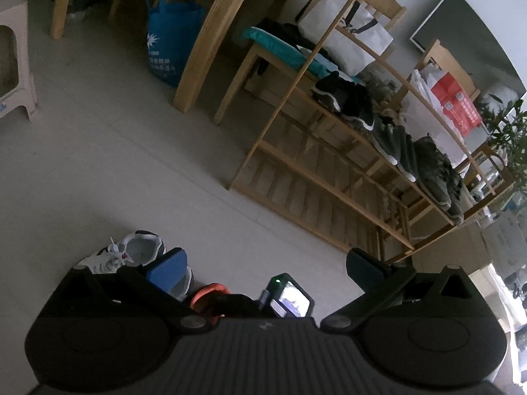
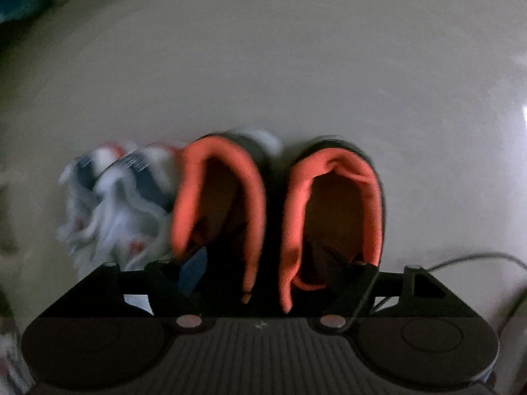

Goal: Organize scattered shoes
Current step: 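Move the right tool down to the black orange-lined sneakers on the floor, then grasp both orange-lined sneakers together by the heels with the right tool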

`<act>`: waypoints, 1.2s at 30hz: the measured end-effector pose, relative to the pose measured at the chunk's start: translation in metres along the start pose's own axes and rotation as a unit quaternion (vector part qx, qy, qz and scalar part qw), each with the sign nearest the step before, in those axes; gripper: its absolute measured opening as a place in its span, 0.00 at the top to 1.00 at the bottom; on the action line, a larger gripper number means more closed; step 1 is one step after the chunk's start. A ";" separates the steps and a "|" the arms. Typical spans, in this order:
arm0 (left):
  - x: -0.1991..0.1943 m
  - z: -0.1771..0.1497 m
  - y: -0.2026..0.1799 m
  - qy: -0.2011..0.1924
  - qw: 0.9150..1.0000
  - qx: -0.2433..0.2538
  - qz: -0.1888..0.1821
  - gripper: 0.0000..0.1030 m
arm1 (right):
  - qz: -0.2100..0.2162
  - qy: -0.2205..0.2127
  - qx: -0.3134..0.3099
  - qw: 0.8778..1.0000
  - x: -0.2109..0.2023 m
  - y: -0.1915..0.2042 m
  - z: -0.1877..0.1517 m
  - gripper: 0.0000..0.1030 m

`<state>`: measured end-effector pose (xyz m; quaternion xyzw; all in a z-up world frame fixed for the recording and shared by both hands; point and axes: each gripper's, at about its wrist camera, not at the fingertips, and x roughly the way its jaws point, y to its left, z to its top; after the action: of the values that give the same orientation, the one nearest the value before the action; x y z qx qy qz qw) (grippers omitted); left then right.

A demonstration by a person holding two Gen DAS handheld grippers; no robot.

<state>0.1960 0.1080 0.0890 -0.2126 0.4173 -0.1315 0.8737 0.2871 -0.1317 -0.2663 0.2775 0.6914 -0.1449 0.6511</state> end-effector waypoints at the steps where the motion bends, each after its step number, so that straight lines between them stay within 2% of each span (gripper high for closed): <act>1: 0.000 0.001 0.001 0.001 1.000 -0.003 -0.002 0.00 | -0.006 0.003 0.010 1.000 0.005 0.000 0.001 0.30; 7: -0.001 0.001 0.002 0.002 1.000 -0.004 -0.004 0.00 | -0.026 0.016 0.044 0.999 0.025 -0.001 0.001 0.37; 11: 0.000 0.001 0.001 0.007 1.000 -0.008 -0.009 0.00 | -0.038 0.018 0.056 0.998 0.033 -0.004 -0.001 0.49; 12: 0.000 0.001 0.001 0.007 1.000 -0.008 -0.008 0.00 | -0.038 0.019 0.059 0.997 0.034 -0.005 -0.002 0.56; 17: 0.001 0.002 0.000 0.007 1.000 -0.010 -0.006 0.00 | -0.042 0.012 0.048 0.998 0.040 -0.004 -0.007 0.63; 22: 0.003 0.001 -0.003 0.008 1.000 -0.005 -0.002 0.00 | -0.044 -0.004 0.053 0.998 0.041 -0.008 -0.014 0.71; 27: 0.006 0.000 -0.005 0.009 1.000 0.000 0.001 0.00 | -0.040 -0.029 0.047 0.998 0.037 -0.012 -0.025 0.74; 36: 0.010 -0.003 -0.011 0.010 1.000 0.008 0.009 0.00 | -0.006 -0.094 0.015 0.995 0.012 -0.025 -0.042 0.79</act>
<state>0.1994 0.0938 0.0856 -0.2006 0.4264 -0.1294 0.8725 0.2383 -0.1254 -0.2777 0.2684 0.6264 -0.1846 0.7081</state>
